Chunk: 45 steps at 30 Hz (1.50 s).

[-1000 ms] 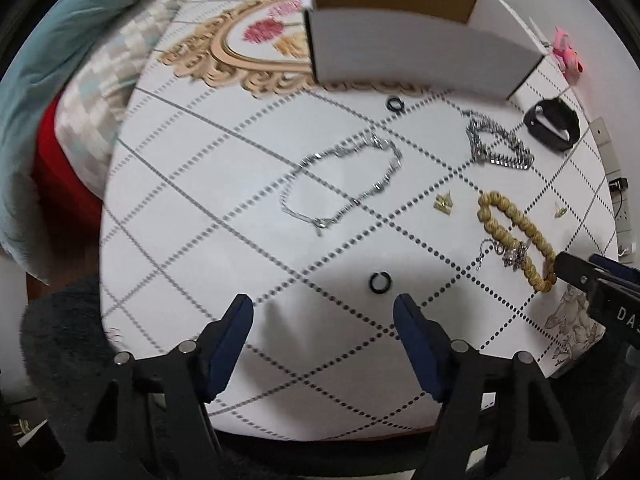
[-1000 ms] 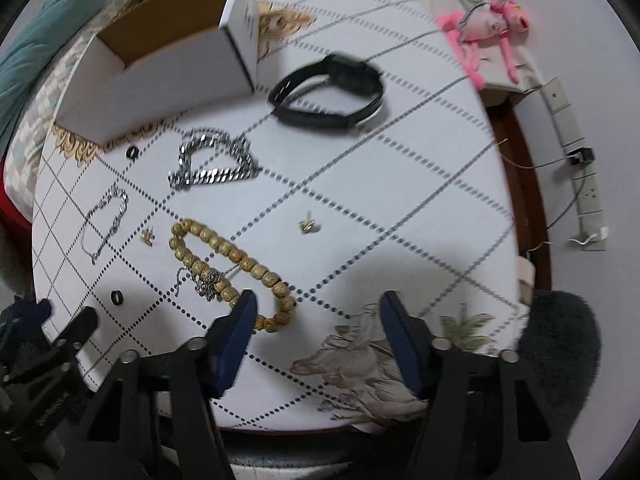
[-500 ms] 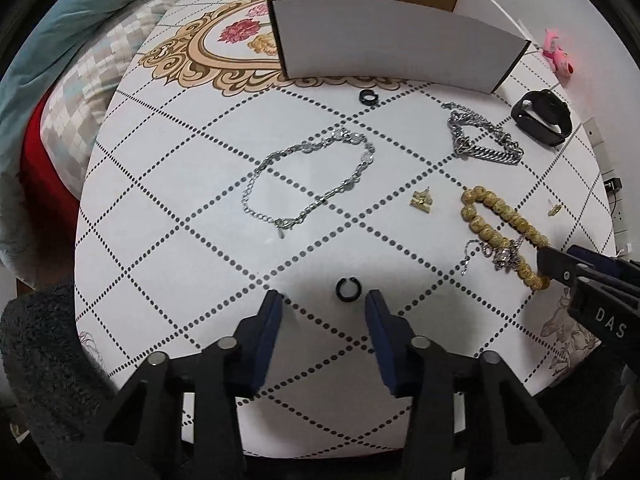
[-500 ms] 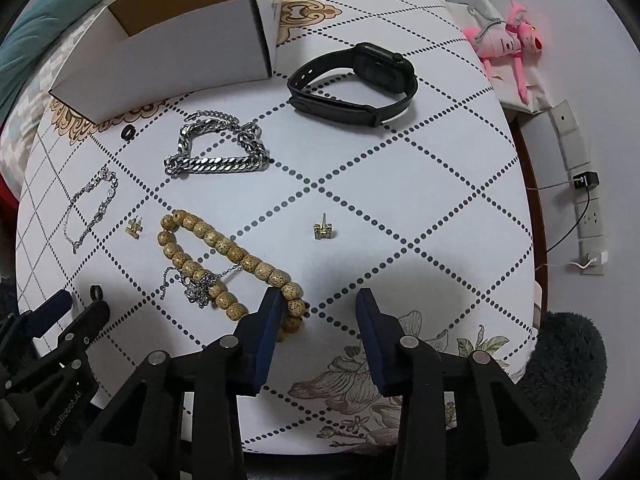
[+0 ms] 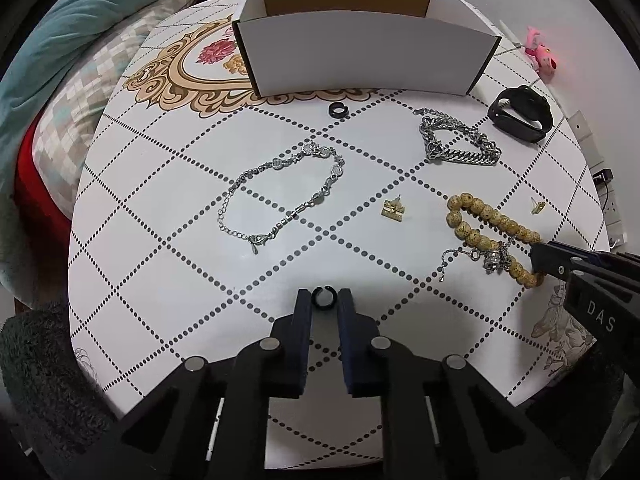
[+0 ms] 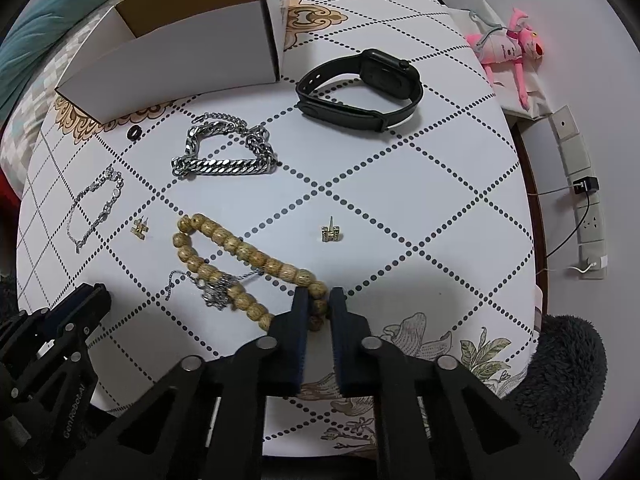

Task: Organize jewelry
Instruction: 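Grasp the small black ring with the left gripper while the right gripper grasps the wooden bead bracelet, then carry the ring into the box and open the left gripper while the right gripper drops the bead bracelet in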

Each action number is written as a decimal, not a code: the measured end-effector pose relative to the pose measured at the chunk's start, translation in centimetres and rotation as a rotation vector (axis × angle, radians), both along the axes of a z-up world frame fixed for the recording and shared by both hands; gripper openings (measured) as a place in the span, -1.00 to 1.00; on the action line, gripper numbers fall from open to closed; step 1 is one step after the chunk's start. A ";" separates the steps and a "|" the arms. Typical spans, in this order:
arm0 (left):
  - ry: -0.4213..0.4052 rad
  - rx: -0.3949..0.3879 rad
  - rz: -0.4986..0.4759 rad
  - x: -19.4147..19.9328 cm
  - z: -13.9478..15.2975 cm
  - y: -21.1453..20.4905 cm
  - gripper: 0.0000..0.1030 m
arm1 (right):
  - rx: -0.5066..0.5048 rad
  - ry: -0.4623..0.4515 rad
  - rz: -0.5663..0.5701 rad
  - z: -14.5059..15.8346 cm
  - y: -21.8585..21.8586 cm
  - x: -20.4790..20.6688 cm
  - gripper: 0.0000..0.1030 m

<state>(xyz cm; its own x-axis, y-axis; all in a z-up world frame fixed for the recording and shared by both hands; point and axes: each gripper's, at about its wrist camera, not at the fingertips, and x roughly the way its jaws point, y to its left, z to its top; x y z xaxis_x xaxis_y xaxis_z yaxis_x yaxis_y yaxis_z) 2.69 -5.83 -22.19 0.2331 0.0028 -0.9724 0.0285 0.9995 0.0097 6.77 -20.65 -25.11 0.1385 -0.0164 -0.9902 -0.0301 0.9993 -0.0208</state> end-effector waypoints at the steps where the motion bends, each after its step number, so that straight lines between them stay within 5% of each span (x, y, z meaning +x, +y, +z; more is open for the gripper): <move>1: -0.002 -0.001 0.002 -0.1 0.1 -0.1 -0.80 | 0.004 -0.001 -0.002 0.1 0.1 -0.1 -0.81; 12: -0.088 -0.010 -0.001 0.9 3.0 1.4 -0.80 | 0.135 -0.025 -0.027 2.4 -1.4 -0.4 -0.82; 22: -0.170 -0.069 -0.001 3.9 8.3 1.5 -0.80 | 0.200 -0.139 0.009 8.9 -0.4 1.1 -0.82; 35: -0.243 -0.117 0.039 11.8 12.8 3.1 -0.80 | 0.308 -0.323 0.076 18.7 0.9 9.1 -0.82; 45: -0.150 -0.142 0.045 18.9 10.3 4.1 -0.80 | 0.330 -0.246 0.079 15.8 2.1 17.2 -0.82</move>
